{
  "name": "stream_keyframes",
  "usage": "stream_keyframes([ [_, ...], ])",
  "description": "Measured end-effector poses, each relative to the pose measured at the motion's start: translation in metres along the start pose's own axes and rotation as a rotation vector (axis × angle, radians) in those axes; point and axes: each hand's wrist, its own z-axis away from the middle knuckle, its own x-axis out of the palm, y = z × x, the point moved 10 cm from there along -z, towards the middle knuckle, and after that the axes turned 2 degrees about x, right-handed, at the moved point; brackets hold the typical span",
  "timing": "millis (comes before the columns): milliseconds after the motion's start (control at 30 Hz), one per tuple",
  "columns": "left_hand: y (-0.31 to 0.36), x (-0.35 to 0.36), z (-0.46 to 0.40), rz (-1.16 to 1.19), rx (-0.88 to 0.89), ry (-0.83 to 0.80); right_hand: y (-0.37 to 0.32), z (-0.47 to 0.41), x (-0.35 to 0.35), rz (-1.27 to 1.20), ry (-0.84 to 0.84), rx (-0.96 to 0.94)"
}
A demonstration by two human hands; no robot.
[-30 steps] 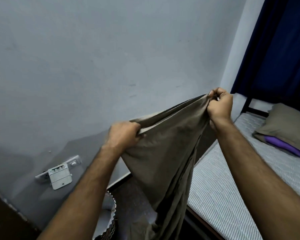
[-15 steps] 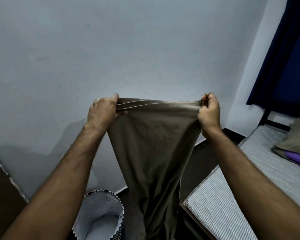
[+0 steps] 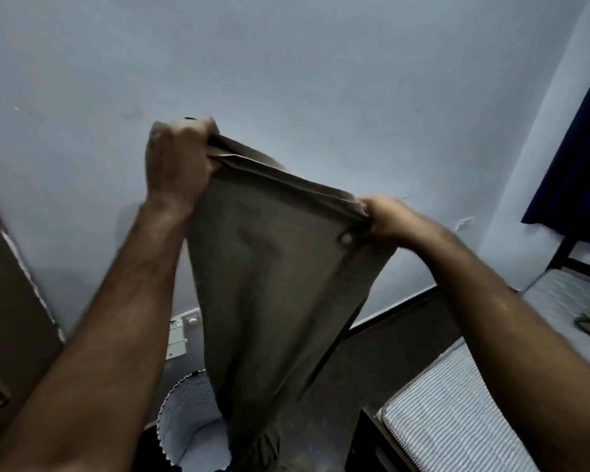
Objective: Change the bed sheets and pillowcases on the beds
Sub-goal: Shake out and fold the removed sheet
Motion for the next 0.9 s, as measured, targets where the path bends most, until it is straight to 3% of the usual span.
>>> stream_keyframes([
  [67,0.013,0.035,0.011,-0.129,0.042,-0.235,0.001,-0.015,-0.012,0.208,0.155,0.079],
  [133,0.017,0.071,0.040,-0.243,0.035,-0.511,0.013,-0.021,0.003,0.318,0.051,0.174],
  [200,0.015,0.071,0.055,-0.282,0.025,-0.498,0.029,-0.017,0.012,0.294,0.001,0.240],
  [300,0.029,0.014,0.049,-0.102,-0.025,-0.064,0.019,-0.013,-0.016,0.043,0.361,0.189],
  [333,0.040,0.004,0.045,-0.087,-0.011,0.014,0.003,-0.017,-0.012,0.031,0.286,0.120],
  [400,0.060,0.030,0.038,-0.173,0.136,-0.208,-0.011,-0.019,0.022,0.118,-0.110,0.045],
  [433,0.057,0.045,0.040,-0.223,0.157,-0.348,-0.006,-0.021,0.009,0.131,-0.078,0.064],
  [467,0.050,0.044,0.037,-0.229,0.135,-0.373,0.002,-0.024,-0.026,0.097,0.127,0.090],
  [533,0.041,0.011,0.016,-0.250,0.080,-0.154,0.015,-0.010,-0.097,-0.062,0.593,0.110],
  [567,0.039,-0.003,0.003,-0.243,0.051,-0.049,0.015,-0.012,-0.105,-0.061,0.596,0.103],
  [600,0.037,-0.004,-0.010,-0.228,0.022,-0.040,0.010,-0.019,-0.098,0.000,0.463,0.109],
  [633,0.035,-0.001,-0.021,-0.193,0.010,-0.067,0.012,-0.026,-0.085,0.023,0.313,0.143],
  [667,0.032,0.009,-0.028,-0.176,0.005,-0.131,0.019,-0.029,-0.084,-0.014,0.276,0.196],
  [733,0.025,0.030,-0.035,-0.195,-0.025,-0.240,0.036,-0.028,-0.108,-0.102,0.429,0.248],
  [800,0.027,0.040,-0.034,-0.235,-0.034,-0.246,0.050,-0.022,-0.122,-0.110,0.512,0.289],
  [867,0.022,0.053,-0.028,0.011,-0.161,-0.291,0.063,-0.016,-0.117,-0.158,0.515,0.337],
  [900,0.020,0.063,-0.022,0.302,-0.263,-0.373,0.073,-0.013,-0.111,-0.229,0.526,0.356],
])
